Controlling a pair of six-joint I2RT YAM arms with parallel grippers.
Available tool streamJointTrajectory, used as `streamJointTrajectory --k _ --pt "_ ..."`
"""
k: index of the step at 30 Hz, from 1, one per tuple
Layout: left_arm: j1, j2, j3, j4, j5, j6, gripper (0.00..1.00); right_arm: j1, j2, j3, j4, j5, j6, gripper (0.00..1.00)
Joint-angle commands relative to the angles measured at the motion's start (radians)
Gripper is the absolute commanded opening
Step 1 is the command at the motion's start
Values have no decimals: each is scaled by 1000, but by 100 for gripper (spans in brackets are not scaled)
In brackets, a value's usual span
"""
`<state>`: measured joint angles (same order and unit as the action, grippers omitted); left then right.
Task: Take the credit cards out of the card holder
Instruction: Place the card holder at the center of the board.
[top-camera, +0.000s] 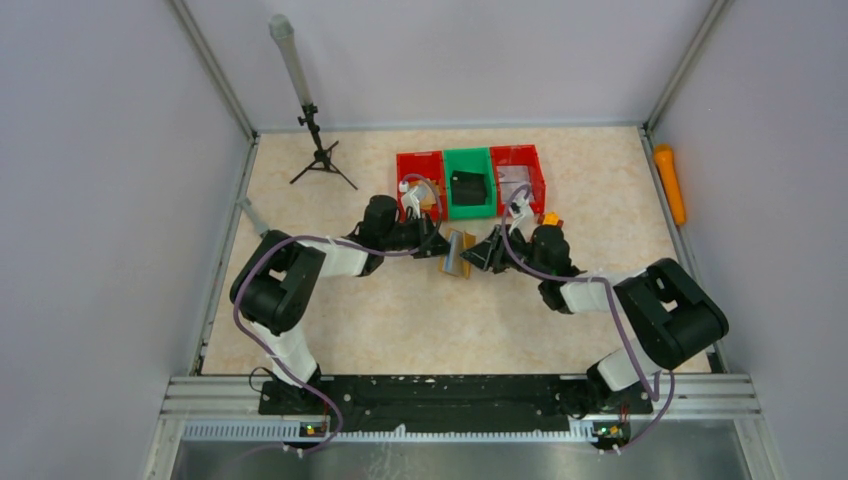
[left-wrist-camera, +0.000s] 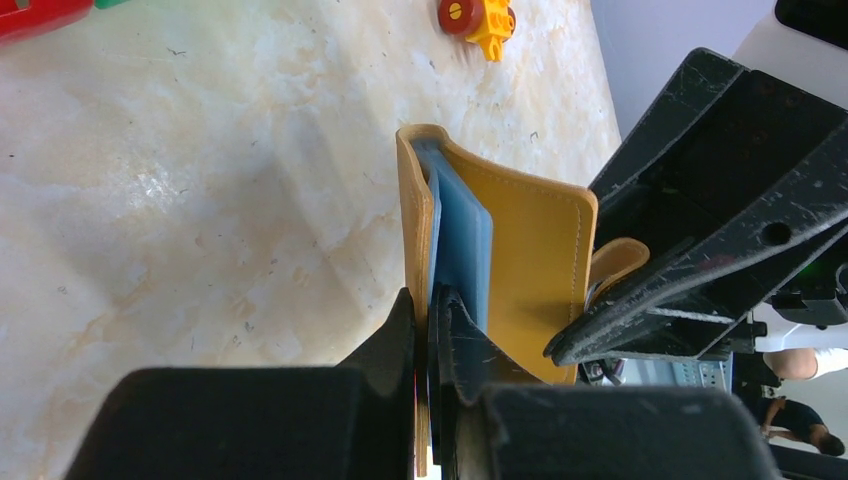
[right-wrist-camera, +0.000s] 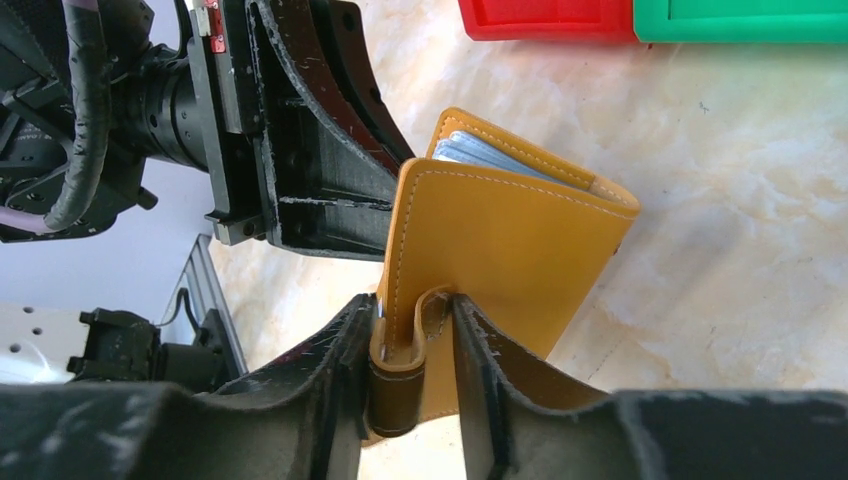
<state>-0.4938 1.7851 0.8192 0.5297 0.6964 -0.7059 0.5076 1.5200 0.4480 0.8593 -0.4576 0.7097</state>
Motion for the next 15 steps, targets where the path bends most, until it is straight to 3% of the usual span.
streamJointTrajectory --k 1,5,12,15 --pt "-12 -46 14 75 43 -3 0 5 -7 51 25 -10 -18 39" --pt "-12 -56 9 82 44 -6 0 5 -29 58 -57 52 -52 43" --pt "-5 -58 12 48 21 5 3 -20 -53 63 -179 170 -64 15" --pt "-3 -54 16 33 15 7 17 -26 -43 74 -214 180 -69 13"
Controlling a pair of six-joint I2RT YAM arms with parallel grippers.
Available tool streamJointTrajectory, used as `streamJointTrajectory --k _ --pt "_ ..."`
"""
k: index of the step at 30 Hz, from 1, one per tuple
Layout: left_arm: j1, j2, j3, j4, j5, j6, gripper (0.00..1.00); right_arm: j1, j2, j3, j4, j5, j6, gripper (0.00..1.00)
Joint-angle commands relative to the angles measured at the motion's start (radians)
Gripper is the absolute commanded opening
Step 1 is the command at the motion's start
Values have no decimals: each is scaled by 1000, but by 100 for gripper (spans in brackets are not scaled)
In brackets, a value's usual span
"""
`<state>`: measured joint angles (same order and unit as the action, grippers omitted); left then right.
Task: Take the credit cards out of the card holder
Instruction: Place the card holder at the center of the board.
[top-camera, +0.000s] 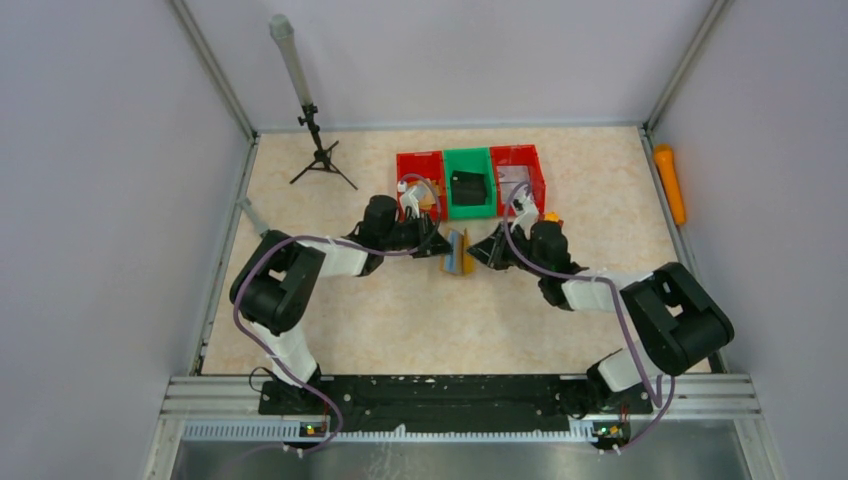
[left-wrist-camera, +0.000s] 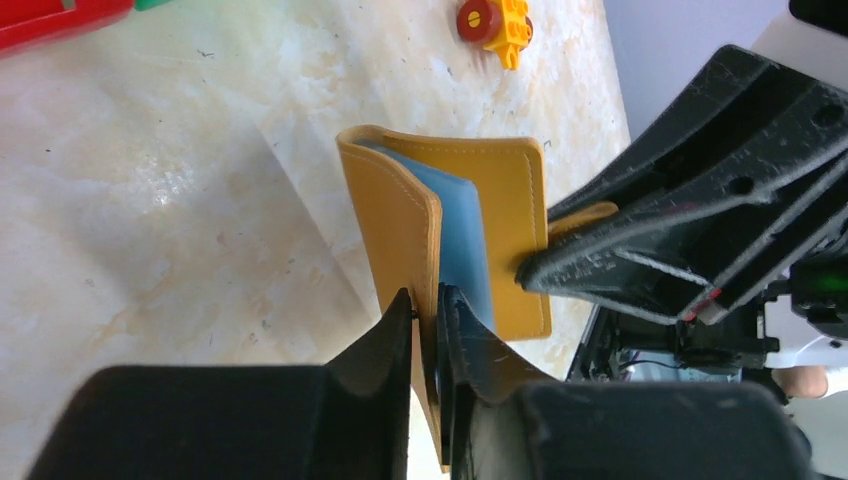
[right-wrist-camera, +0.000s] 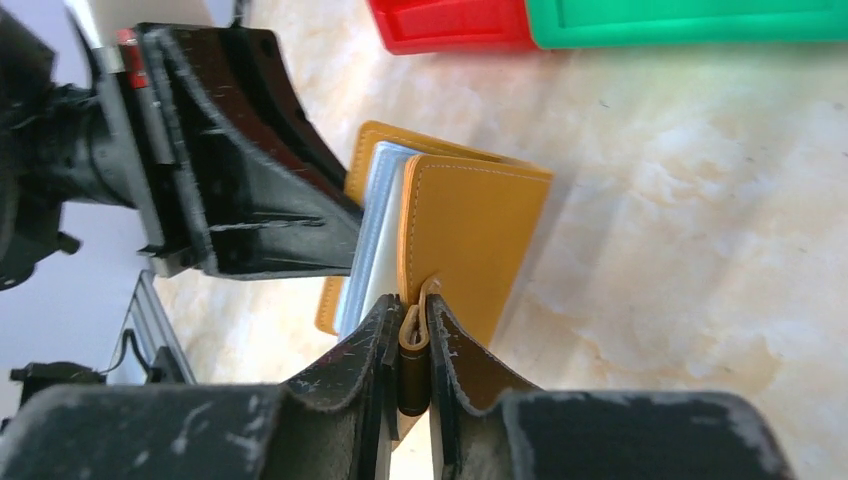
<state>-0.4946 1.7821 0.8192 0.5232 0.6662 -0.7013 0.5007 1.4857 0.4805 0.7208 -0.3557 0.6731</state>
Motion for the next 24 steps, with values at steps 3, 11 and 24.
streamJointTrajectory --k 3,11,24 --pt "-2 -42 21 41 58 -5 38 -19 15 58 -98 69 -35 11" --pt "-1 -36 24 36 59 -6 52 -19 39 74 -112 56 -33 7" --pt "-14 31 89 -71 64 10 53 -20 74 79 -56 -27 -17 6"
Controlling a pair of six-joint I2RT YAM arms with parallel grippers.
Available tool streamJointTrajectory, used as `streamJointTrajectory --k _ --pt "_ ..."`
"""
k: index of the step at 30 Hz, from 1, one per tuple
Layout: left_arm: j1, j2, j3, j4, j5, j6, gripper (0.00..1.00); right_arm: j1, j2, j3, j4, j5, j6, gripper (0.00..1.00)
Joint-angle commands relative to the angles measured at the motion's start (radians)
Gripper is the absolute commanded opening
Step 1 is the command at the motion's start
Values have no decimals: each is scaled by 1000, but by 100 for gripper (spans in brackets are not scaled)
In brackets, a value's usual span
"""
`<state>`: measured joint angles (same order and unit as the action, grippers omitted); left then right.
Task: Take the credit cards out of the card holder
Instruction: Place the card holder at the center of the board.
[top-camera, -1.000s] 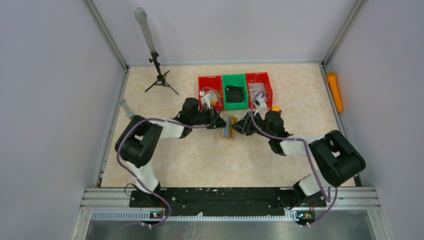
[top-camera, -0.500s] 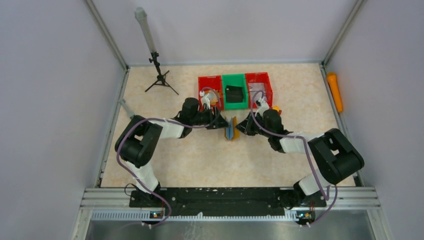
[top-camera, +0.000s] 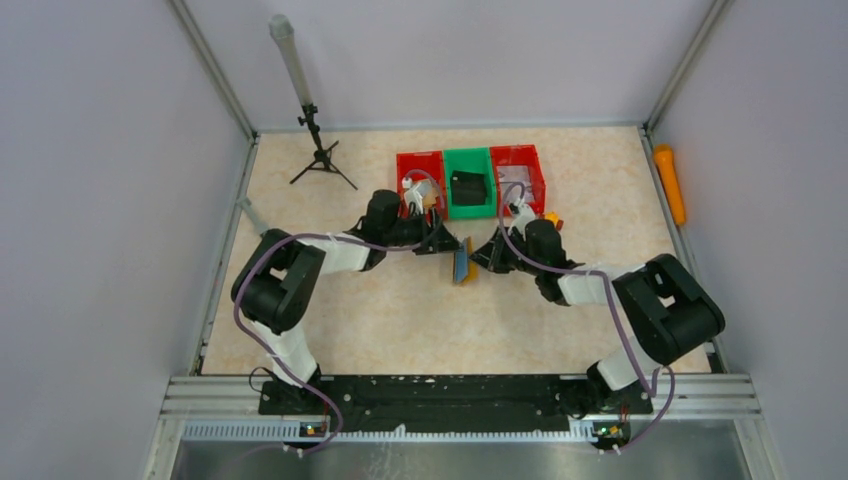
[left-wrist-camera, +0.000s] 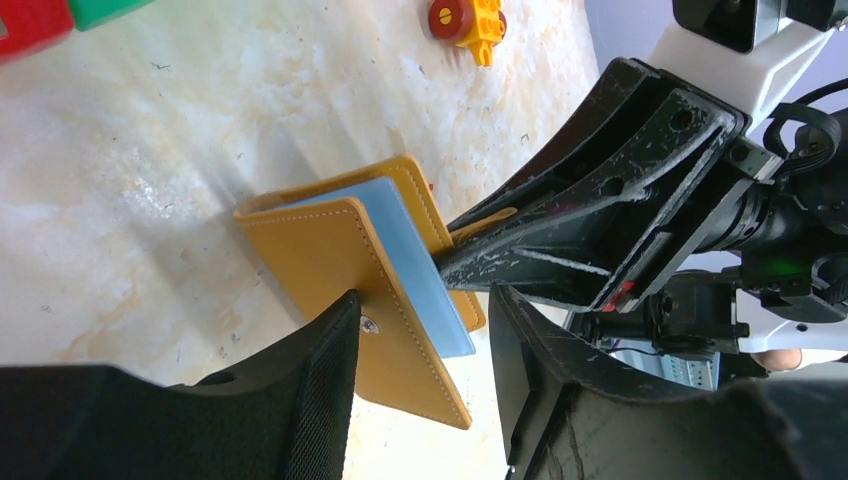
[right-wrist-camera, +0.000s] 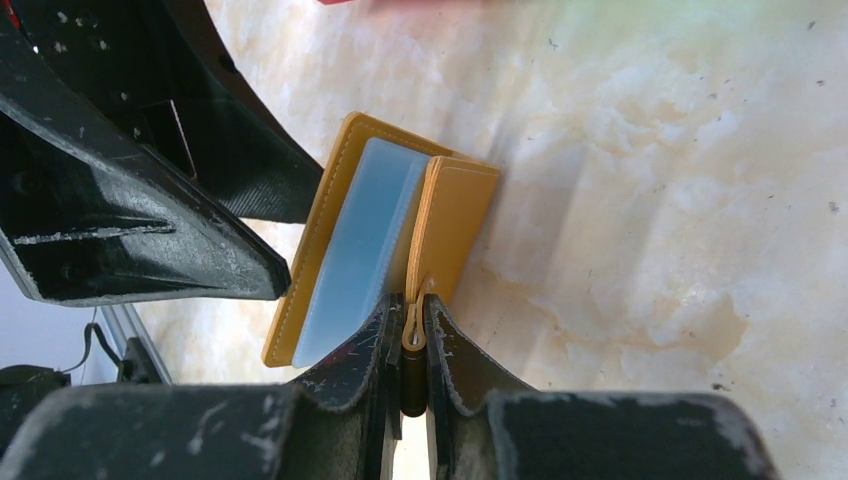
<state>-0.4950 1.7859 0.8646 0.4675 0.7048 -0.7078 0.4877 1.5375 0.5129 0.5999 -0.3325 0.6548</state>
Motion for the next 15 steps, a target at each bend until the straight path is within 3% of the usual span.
streamJointTrajectory --k 1,11,15 --pt "-16 32 50 -20 27 19 55 -7 26 49 64 -55 4 6" --pt "-34 38 118 -223 -69 124 54 -7 29 53 70 -74 8 6" --pt "-49 41 152 -317 -123 171 47 -7 23 49 81 -78 7 6"
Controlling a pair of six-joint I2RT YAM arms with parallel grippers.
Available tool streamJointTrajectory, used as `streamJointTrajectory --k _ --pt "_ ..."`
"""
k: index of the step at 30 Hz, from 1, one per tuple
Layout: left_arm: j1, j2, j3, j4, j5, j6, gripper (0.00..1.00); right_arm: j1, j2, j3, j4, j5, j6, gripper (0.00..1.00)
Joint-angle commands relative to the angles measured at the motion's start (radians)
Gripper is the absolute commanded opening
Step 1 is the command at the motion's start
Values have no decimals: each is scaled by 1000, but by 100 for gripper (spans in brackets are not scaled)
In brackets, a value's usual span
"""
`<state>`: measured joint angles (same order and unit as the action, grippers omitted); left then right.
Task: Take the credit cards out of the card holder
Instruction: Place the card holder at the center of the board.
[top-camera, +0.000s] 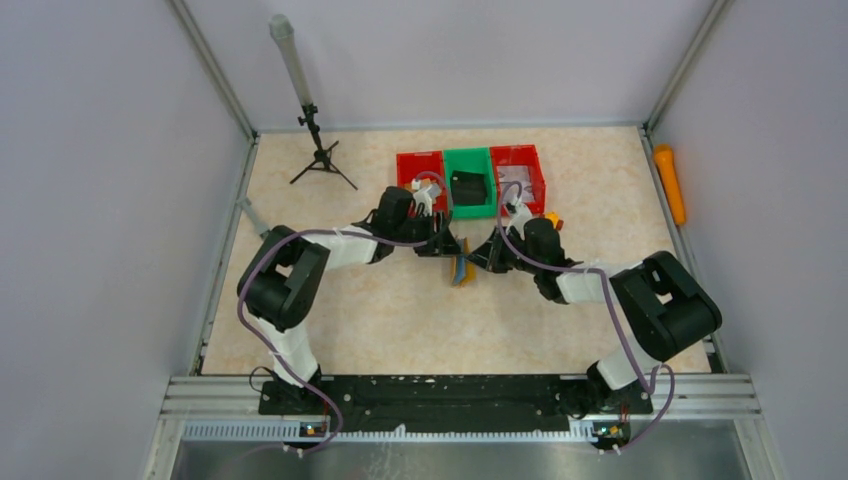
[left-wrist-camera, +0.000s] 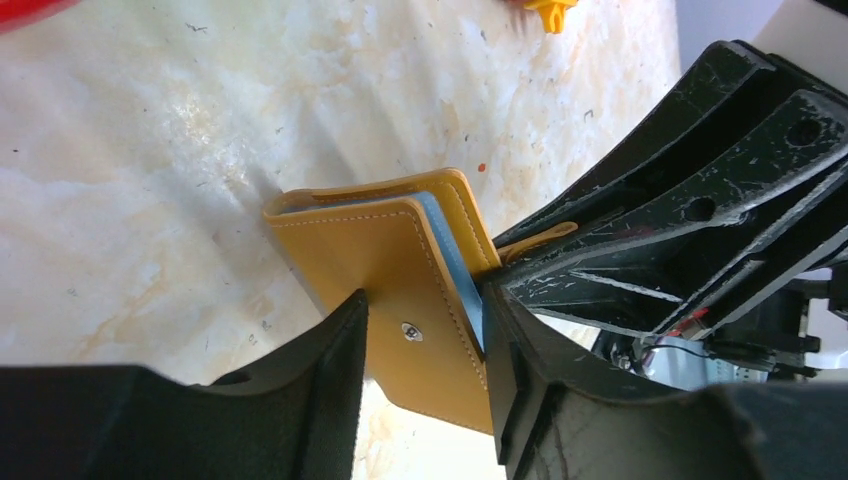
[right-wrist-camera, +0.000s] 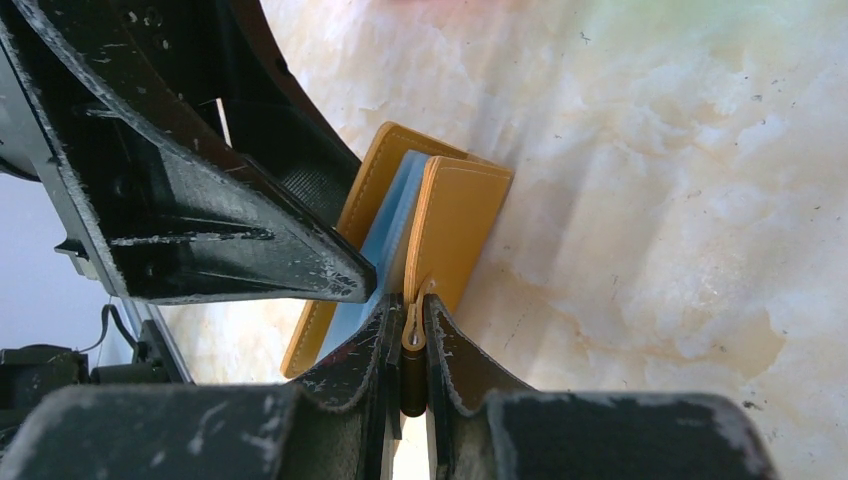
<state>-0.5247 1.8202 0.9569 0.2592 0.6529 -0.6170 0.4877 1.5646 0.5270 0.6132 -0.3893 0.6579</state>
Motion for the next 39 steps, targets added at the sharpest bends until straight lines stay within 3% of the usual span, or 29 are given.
streamJointTrajectory --k 1,8,15,21,33,39 --pt "-22 8 67 -126 -83 93 44 -7 -6 33 68 -18 4 6" --pt "-51 42 145 -300 -172 171 42 -7 -20 24 85 -23 3 6" --pt "-102 83 249 -492 -383 263 31 -7 -39 16 89 -14 -1 6" --pt "-110 87 272 -553 -479 296 28 -7 -45 13 88 -10 -2 5" --pt "-137 154 368 -702 -616 345 30 -7 -51 13 76 6 -9 5" --pt "-128 83 310 -613 -557 313 40 -7 -52 14 67 10 -12 5"
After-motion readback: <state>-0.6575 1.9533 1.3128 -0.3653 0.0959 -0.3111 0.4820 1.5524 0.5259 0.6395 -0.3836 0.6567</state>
